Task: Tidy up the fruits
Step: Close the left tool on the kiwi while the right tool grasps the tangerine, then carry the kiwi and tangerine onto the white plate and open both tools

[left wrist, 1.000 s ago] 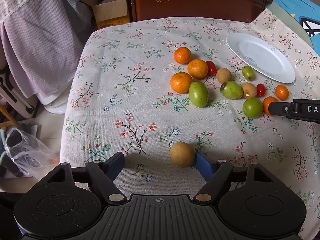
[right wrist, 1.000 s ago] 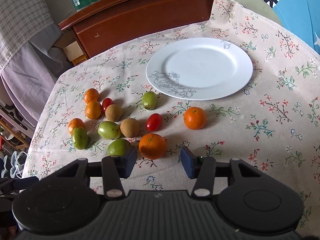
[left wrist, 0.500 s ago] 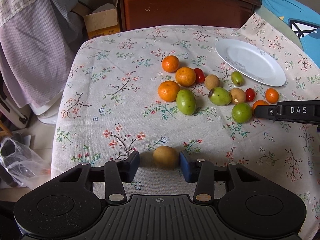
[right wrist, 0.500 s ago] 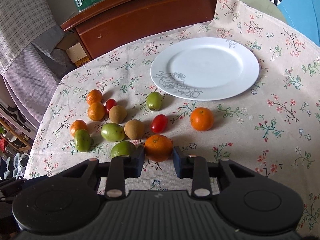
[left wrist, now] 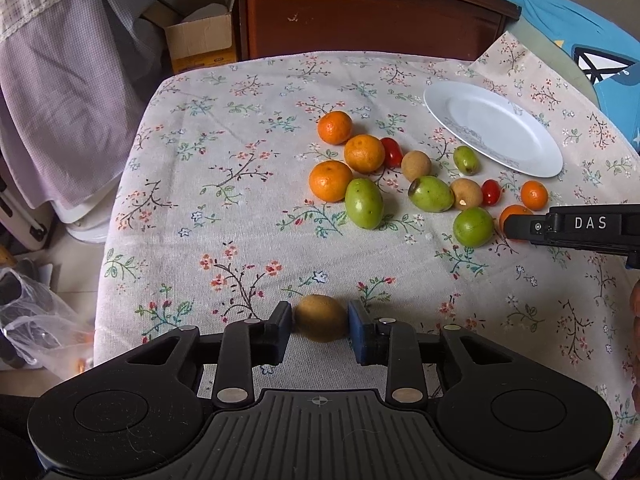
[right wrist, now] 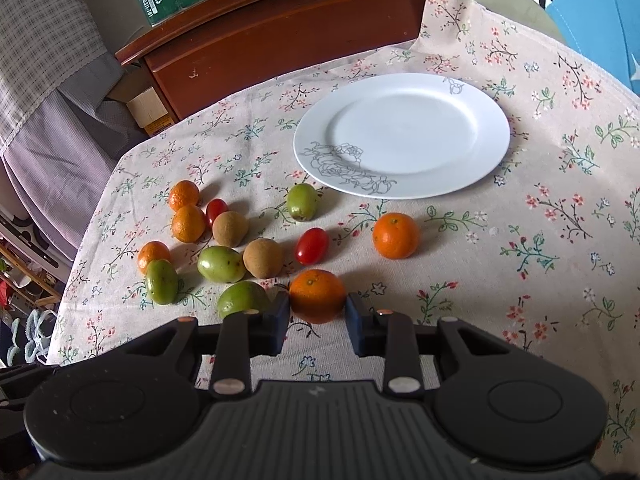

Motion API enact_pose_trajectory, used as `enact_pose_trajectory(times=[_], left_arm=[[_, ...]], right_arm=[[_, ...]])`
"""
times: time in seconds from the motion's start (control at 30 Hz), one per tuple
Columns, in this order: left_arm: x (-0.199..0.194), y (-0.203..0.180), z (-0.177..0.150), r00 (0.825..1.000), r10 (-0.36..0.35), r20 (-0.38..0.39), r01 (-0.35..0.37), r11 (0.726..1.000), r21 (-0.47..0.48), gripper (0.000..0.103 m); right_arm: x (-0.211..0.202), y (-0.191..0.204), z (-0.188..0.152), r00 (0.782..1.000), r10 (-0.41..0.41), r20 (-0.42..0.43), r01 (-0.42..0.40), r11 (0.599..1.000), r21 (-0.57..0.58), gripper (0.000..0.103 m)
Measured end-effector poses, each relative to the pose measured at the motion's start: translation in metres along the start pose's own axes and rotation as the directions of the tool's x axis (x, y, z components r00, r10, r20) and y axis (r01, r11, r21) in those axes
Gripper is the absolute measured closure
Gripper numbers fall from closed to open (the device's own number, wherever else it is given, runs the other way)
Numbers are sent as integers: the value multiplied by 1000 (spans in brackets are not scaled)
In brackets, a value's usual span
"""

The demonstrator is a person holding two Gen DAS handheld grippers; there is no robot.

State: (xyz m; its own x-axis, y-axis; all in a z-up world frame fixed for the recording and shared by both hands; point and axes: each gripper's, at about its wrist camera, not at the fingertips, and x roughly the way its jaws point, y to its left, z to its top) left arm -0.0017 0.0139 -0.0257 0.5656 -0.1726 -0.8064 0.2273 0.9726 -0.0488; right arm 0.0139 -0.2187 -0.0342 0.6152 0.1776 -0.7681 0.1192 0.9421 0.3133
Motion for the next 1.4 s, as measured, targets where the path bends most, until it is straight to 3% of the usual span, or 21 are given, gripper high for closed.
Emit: enact_pose_trajectory(times=[0.53, 0.93, 1.1, 1.4], left_arm=[[-3, -7, 11, 999, -26, 39, 27, 1000, -16, 78], [-2, -41, 64, 989, -108, 103, 103, 993, 48, 78], [0, -54, 85, 980, -170, 106, 163, 984, 70, 78], [11, -72, 118, 969, -213, 121, 197, 971, 135, 78]], right_arm=[[-2, 2, 0, 1000, 26, -7, -26, 1000, -2, 73], [-20, 3, 18, 995, 93, 23, -93, 996, 3, 73], [-25, 3, 26, 994, 106, 23, -105, 994, -32, 73], [-25, -21, 55, 995, 95, 37, -95, 995, -10, 73]])
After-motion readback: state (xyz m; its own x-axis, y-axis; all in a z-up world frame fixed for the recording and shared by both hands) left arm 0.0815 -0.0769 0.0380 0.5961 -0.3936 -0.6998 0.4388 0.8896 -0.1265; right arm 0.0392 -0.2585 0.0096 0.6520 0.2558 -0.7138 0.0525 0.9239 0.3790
